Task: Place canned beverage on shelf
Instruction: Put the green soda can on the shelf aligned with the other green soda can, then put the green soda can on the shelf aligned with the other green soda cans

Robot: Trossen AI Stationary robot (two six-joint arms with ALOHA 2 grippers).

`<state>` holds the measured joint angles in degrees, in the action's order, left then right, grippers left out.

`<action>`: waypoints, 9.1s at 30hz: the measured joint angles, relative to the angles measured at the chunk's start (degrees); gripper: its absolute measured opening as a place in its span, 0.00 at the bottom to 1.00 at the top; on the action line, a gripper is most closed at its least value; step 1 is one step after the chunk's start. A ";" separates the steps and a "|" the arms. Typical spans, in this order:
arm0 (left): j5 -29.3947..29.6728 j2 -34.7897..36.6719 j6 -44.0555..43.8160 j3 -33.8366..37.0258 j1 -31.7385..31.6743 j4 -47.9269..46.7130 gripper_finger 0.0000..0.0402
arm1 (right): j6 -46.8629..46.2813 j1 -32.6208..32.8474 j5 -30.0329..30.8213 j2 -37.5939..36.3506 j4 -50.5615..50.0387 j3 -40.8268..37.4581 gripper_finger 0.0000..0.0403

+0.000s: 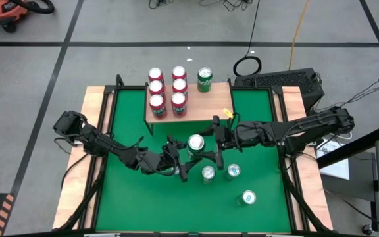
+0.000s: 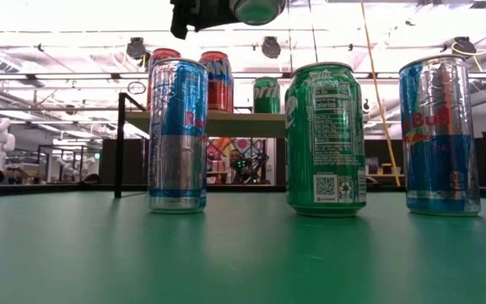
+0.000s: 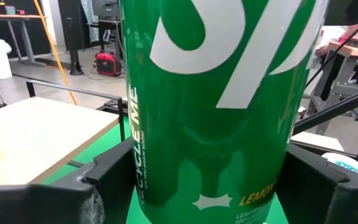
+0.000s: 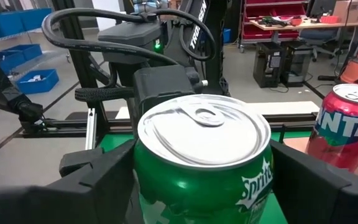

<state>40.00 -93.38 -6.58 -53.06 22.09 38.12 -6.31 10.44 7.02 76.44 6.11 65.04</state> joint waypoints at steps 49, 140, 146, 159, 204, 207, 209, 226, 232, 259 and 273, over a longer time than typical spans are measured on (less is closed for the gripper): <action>1.47 14.43 -5.02 -0.07 1.71 -27.57 0.96 | 15.73 -43.39 -44.79 -1.17 3.82 -6.19 0.75; 0.55 14.43 -5.21 -0.02 1.68 -29.65 0.96 | 16.62 -49.00 -44.56 7.82 8.88 -6.05 0.83; 0.53 14.43 -5.22 -0.02 2.12 -29.65 0.96 | 16.62 -49.00 -44.67 7.81 9.14 -6.05 0.83; 0.53 14.43 -5.22 -0.02 2.19 -29.67 0.96 | 16.84 -49.00 -44.80 6.83 9.60 -6.08 0.87; 0.79 13.51 -5.17 0.00 2.80 -29.88 0.96 | 10.94 -33.27 -26.11 2.44 11.03 -17.38 0.87; 0.79 13.51 -5.17 0.00 2.80 -29.91 0.96 | 11.02 -33.74 -26.11 3.43 12.34 -17.38 0.87; 0.79 13.51 -5.19 -0.01 2.80 -29.99 0.96 | 11.17 -34.03 -25.53 3.73 12.92 -17.38 0.87; 0.79 13.53 -5.24 -0.02 2.80 -30.11 0.96 | 10.58 -32.84 -24.89 4.38 14.11 -17.38 0.87; 0.79 13.55 -5.72 -0.02 2.80 -30.13 0.96 | 10.43 -32.03 -20.82 5.38 17.77 -17.38 0.87; 0.77 13.57 -7.73 -0.01 2.80 -33.22 0.96 | 0.79 -11.98 -10.49 -1.92 -2.37 -12.69 0.87; 0.55 8.92 -12.66 -0.02 2.80 -33.45 0.96 | -12.12 12.16 5.22 -1.44 -21.72 -5.08 0.87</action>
<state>40.56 -84.47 -19.24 -53.08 24.88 4.67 -18.43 22.60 12.24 75.01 -15.61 59.95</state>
